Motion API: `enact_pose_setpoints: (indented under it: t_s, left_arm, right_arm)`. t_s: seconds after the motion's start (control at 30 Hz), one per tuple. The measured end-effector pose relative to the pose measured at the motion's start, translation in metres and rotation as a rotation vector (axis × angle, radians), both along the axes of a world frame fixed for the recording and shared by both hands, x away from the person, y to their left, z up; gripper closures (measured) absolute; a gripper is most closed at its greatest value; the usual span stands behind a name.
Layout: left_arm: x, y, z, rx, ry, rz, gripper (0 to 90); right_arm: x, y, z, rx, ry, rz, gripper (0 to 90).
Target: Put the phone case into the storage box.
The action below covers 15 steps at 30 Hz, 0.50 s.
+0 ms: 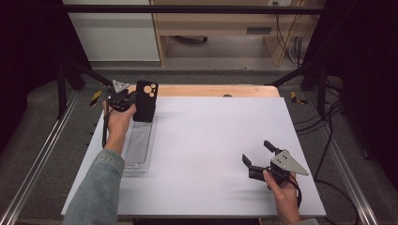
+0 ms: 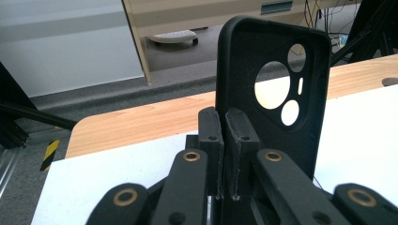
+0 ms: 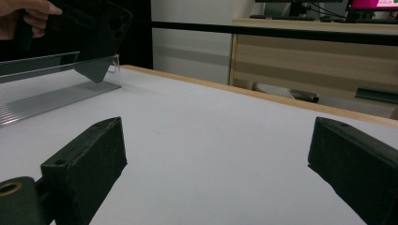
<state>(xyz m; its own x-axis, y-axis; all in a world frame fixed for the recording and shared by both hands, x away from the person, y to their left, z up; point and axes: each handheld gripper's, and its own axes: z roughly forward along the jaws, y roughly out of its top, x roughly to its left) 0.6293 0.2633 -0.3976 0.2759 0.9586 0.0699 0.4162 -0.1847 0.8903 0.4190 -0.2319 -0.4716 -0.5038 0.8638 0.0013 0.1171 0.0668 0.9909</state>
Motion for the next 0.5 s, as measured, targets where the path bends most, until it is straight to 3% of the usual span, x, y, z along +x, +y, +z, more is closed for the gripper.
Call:
enact_pose_setpoints:
  t_s: [0.37,0.5]
  left_arm:
    - [0.0019,-0.0005,-0.0025,0.008,0.015,0.011,85.5]
    - [0.0037,0.0011,-0.0037,-0.014,0.014,0.019,85.5]
  right_arm:
    - [0.0002,-0.0002,-0.0002,-0.004,-0.001,0.002,4.8]
    - [0.0002,-0.0002,-0.0006,-0.004,0.004,0.001,4.8]
